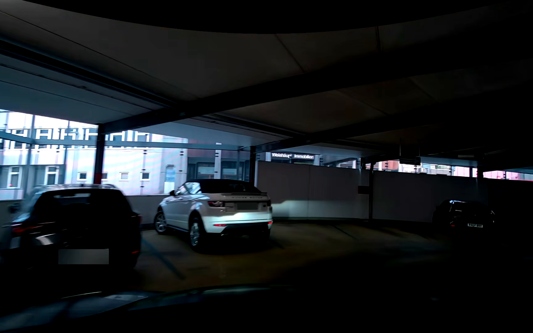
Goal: Follow the waypoints while adhering to traffic rules and regulations
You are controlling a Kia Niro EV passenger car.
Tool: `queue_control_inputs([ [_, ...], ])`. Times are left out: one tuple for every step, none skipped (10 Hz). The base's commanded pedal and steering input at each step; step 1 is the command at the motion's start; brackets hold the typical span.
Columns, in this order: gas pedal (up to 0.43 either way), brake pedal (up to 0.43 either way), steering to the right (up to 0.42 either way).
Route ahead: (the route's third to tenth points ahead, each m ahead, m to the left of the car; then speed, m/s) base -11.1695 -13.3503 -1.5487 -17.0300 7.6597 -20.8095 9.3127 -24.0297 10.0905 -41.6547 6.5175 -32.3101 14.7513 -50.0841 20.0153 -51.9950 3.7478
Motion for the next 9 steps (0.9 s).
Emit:
queue_control_inputs([
  [0.000, 0.000, 0.300],
  [0.000, 0.000, 0.320],
  [0.000, 0.000, 0.333],
  [0.000, 0.000, 0.351],
  [0.000, 0.000, 0.364],
  [0.000, 0.000, 0.372],
  [0.000, 0.000, 0.386],
  [0.008, 0.000, 0.398],
  [0.008, 0.000, 0.410],
])
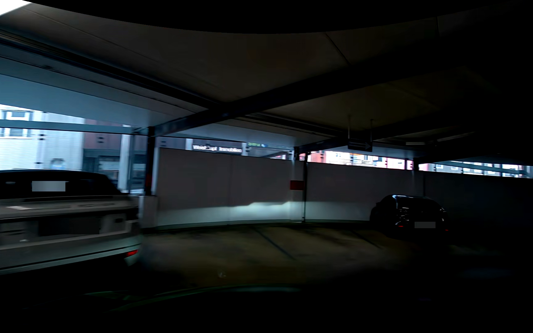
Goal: Follow the waypoints while adhering to traffic rules and regulations
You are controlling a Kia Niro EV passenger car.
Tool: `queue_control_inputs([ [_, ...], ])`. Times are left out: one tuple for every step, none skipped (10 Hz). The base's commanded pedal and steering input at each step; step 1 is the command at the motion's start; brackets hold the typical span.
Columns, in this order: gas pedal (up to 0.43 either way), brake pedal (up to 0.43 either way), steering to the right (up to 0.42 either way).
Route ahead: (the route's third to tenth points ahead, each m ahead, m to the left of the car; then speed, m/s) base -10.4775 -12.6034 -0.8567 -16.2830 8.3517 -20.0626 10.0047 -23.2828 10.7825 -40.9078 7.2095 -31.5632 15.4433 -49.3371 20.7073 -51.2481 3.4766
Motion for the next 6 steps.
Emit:
queue_control_inputs([
  [0.008, 0.000, 0.423],
  [0.008, 0.000, 0.444],
  [0.008, 0.000, 0.462],
  [0.008, 0.000, 0.474],
  [0.008, 0.000, 0.493],
  [0.008, 0.000, 0.512],
])
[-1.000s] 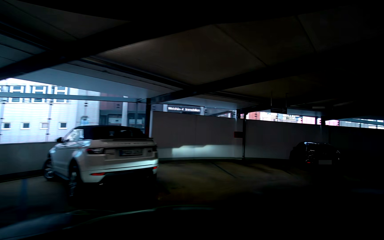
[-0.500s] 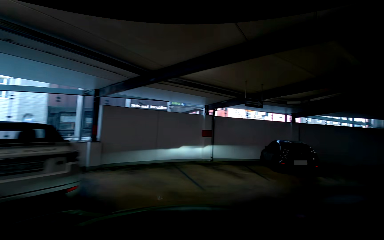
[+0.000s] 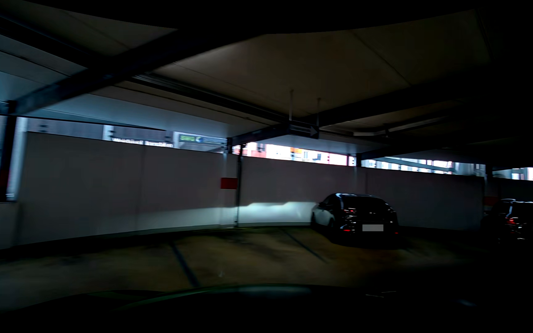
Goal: Follow the waypoints while adhering to traffic rules and regulations
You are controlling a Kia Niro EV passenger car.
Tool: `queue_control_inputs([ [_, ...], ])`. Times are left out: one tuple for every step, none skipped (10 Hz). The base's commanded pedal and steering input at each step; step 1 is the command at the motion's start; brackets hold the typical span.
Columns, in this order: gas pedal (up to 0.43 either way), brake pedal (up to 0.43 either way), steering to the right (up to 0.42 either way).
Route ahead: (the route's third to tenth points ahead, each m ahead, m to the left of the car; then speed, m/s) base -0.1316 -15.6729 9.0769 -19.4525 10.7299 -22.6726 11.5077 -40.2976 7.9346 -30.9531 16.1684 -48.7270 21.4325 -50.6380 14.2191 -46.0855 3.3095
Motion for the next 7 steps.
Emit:
queue_control_inputs([
  [0.008, 0.000, 0.527],
  [0.008, 0.000, 0.539],
  [0.008, 0.000, 0.560],
  [0.008, 0.000, 0.584],
  [0.008, 0.000, 0.614],
  [0.008, 0.000, 0.634],
  [0.008, 0.000, 0.644],
])
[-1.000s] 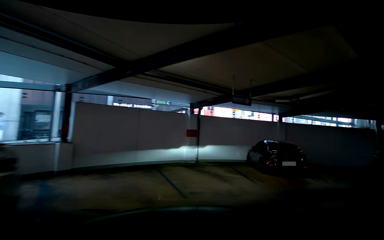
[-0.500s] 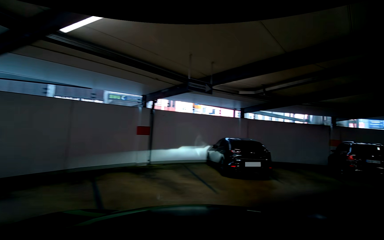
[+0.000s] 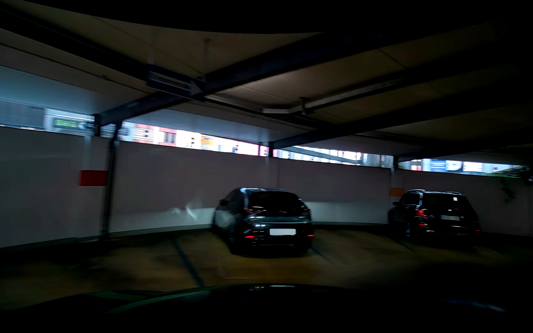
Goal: Follow the waypoints while adhering to traffic rules and regulations
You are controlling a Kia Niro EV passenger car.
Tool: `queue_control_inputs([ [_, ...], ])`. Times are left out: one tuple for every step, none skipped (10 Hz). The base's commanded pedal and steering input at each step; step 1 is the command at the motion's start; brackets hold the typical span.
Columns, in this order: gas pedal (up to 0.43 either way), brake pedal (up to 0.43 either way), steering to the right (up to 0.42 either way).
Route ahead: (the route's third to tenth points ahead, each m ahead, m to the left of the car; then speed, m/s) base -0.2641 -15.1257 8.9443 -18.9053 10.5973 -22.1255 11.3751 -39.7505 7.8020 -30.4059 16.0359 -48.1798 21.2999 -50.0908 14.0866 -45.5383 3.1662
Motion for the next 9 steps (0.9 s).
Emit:
queue_control_inputs([
  [0.008, 0.000, 0.653],
  [0.039, 0.000, 0.654],
  [0.047, 0.000, 0.651],
  [0.059, 0.000, 0.645],
  [0.079, 0.000, 0.633],
  [0.079, 0.000, 0.622],
  [0.079, 0.000, 0.615],
  [0.079, 0.000, 0.612],
  [0.079, 0.000, 0.610],
])
